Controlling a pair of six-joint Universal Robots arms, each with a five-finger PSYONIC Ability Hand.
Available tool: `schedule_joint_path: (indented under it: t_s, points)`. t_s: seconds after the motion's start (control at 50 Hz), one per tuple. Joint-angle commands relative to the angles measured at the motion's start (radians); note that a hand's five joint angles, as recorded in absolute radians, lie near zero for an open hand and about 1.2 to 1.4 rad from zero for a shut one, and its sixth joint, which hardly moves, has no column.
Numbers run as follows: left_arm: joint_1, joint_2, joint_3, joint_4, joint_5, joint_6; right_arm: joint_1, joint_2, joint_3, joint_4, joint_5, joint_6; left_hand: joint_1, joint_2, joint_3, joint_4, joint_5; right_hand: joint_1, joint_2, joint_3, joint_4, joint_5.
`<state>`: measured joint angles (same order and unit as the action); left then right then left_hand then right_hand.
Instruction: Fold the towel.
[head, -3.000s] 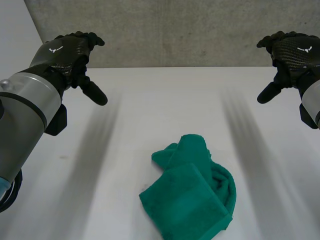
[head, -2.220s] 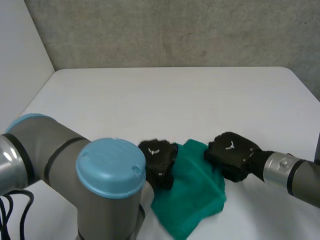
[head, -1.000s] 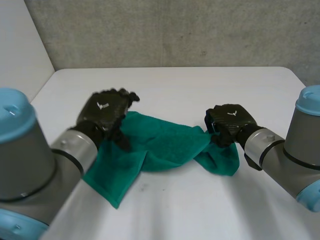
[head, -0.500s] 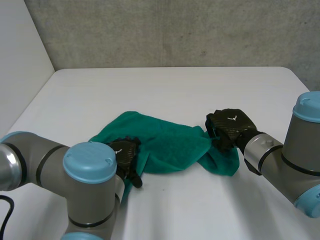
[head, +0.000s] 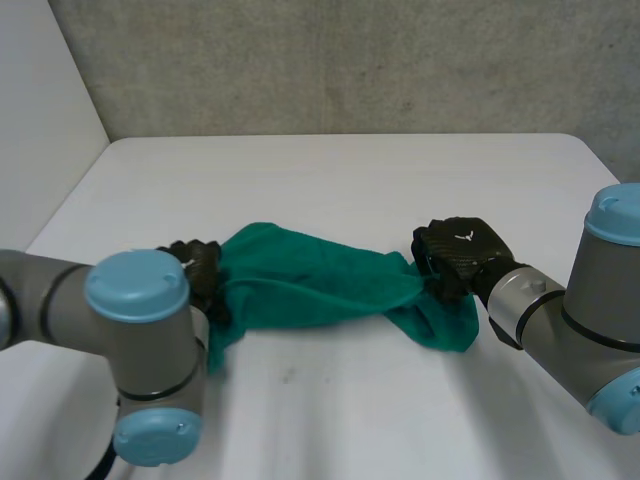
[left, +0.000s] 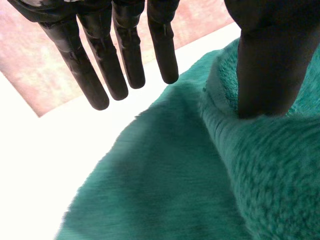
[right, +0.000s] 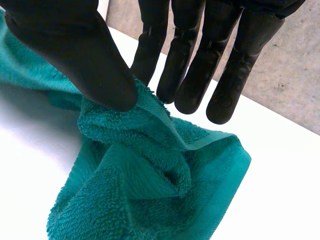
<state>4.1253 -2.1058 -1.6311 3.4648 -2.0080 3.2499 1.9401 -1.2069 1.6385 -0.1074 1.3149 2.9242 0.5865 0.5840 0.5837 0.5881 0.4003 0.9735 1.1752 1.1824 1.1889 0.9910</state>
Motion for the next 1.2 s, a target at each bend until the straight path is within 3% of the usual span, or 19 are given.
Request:
schedule_joint_path:
  t_s: [0.02, 0.04, 0.06, 0.08, 0.16, 0.18, 0.2, 0.22, 0.36, 0.4, 0.46, 0.58, 0.72, 0.94, 1.02, 1.06, 1.1, 1.12, 1.2]
  points:
    - [0.018, 0.112, -0.095, 0.025, 0.046, 0.057, 0.013, 0.003, -0.002, 0.002, 0.0, 0.0, 0.243, 0.245, 0.245, 0.241, 0.254, 0.423, 0.221, 0.214, 0.207, 0.231]
    - [0.018, 0.112, -0.095, 0.025, 0.046, 0.057, 0.019, 0.003, -0.003, 0.002, 0.0, 0.001, 0.244, 0.246, 0.246, 0.242, 0.255, 0.423, 0.221, 0.214, 0.207, 0.231]
    - [0.02, 0.134, -0.11, 0.026, 0.082, 0.057, 0.022, 0.003, -0.005, 0.002, 0.0, 0.001, 0.709, 0.711, 0.711, 0.707, 0.72, 0.423, 0.221, 0.214, 0.207, 0.231]
    - [0.021, 0.139, -0.115, 0.027, 0.098, 0.059, 0.033, 0.003, -0.008, 0.002, -0.006, 0.003, 0.809, 0.811, 0.812, 0.807, 0.82, 0.423, 0.221, 0.214, 0.207, 0.231]
    - [0.039, 0.162, -0.13, 0.025, 0.153, 0.071, 0.034, 0.004, -0.02, 0.012, -0.01, 0.012, 0.81, 0.812, 0.813, 0.808, 0.821, 0.342, 0.141, 0.134, 0.127, 0.15]
    - [0.041, 0.17, -0.131, 0.025, 0.159, 0.077, 0.033, 0.004, -0.023, 0.014, -0.008, 0.015, 0.81, 0.812, 0.813, 0.808, 0.821, 0.127, -0.075, -0.082, -0.089, -0.065]
    - [0.043, 0.179, -0.133, 0.023, 0.164, 0.083, 0.028, 0.003, -0.034, 0.017, -0.008, 0.019, 0.81, 0.812, 0.813, 0.808, 0.821, -0.291, -0.493, -0.5, -0.507, -0.483]
    - [0.043, 0.2, -0.134, 0.022, 0.17, 0.102, 0.025, 0.003, -0.039, 0.02, -0.008, 0.02, 0.81, 0.812, 0.813, 0.808, 0.821, -0.423, -0.625, -0.632, -0.639, -0.615]
    - [0.044, 0.309, -0.138, 0.019, 0.173, 0.184, 0.01, -0.033, -0.092, 0.106, -0.013, 0.013, 0.81, 0.812, 0.813, 0.808, 0.821, -0.495, -0.697, -0.704, -0.71, -0.687]
    - [0.043, 0.325, -0.138, 0.019, 0.175, 0.195, -0.062, -0.042, -0.161, 0.229, -0.023, -0.002, 0.81, 0.812, 0.813, 0.808, 0.821, -0.513, -0.714, -0.722, -0.728, -0.705]
    - [0.043, 0.408, -0.136, 0.016, 0.176, 0.244, -0.101, -0.042, -0.195, 0.285, -0.039, -0.02, 0.81, 0.812, 0.813, 0.808, 0.821, -0.507, -0.709, -0.716, -0.722, -0.699]
    - [0.041, 0.487, -0.133, 0.013, 0.178, 0.268, -0.127, -0.016, -0.266, 0.304, -0.151, -0.192, 0.81, 0.812, 0.813, 0.808, 0.821, -0.48, -0.682, -0.689, -0.696, -0.672]
    - [0.041, 0.535, -0.138, -0.001, 0.228, 0.269, -0.116, 0.133, -0.376, 0.314, -0.163, -0.413, 0.81, 0.812, 0.813, 0.808, 0.821, -0.48, -0.682, -0.689, -0.696, -0.672]
    - [0.052, 0.538, -0.138, -0.023, 0.23, 0.266, -0.113, 0.381, -0.541, 0.308, -0.195, -0.439, 0.81, 0.812, 0.813, 0.808, 0.821, -0.413, -0.615, -0.622, -0.628, -0.605]
    - [0.064, 0.561, -0.136, -0.023, 0.23, 0.268, -0.11, 0.452, -0.592, 0.304, -0.229, -0.444, 0.81, 0.812, 0.813, 0.808, 0.821, -0.293, -0.494, -0.502, -0.508, -0.485]
    - [0.073, 0.576, -0.136, -0.023, 0.23, 0.268, -0.11, 0.487, -0.627, 0.304, -0.235, -0.447, 0.81, 0.812, 0.813, 0.808, 0.821, -0.082, -0.284, -0.291, -0.298, -0.274]
    - [0.079, 0.584, -0.138, -0.023, 0.232, 0.268, -0.11, 0.504, -0.657, 0.302, -0.237, -0.433, 0.81, 0.812, 0.813, 0.808, 0.821, 0.339, 0.137, 0.13, 0.124, 0.147]
    - [0.084, 0.589, -0.138, -0.023, 0.232, 0.268, -0.109, 0.51, -0.678, 0.29, -0.229, -0.421, 0.81, 0.812, 0.813, 0.808, 0.821, 0.422, 0.22, 0.213, 0.207, 0.23]
    - [0.101, 0.606, -0.138, -0.023, 0.232, 0.269, -0.113, 0.463, -0.678, 0.24, -0.218, -0.347, 0.81, 0.812, 0.813, 0.808, 0.821, 0.423, 0.221, 0.214, 0.207, 0.231]
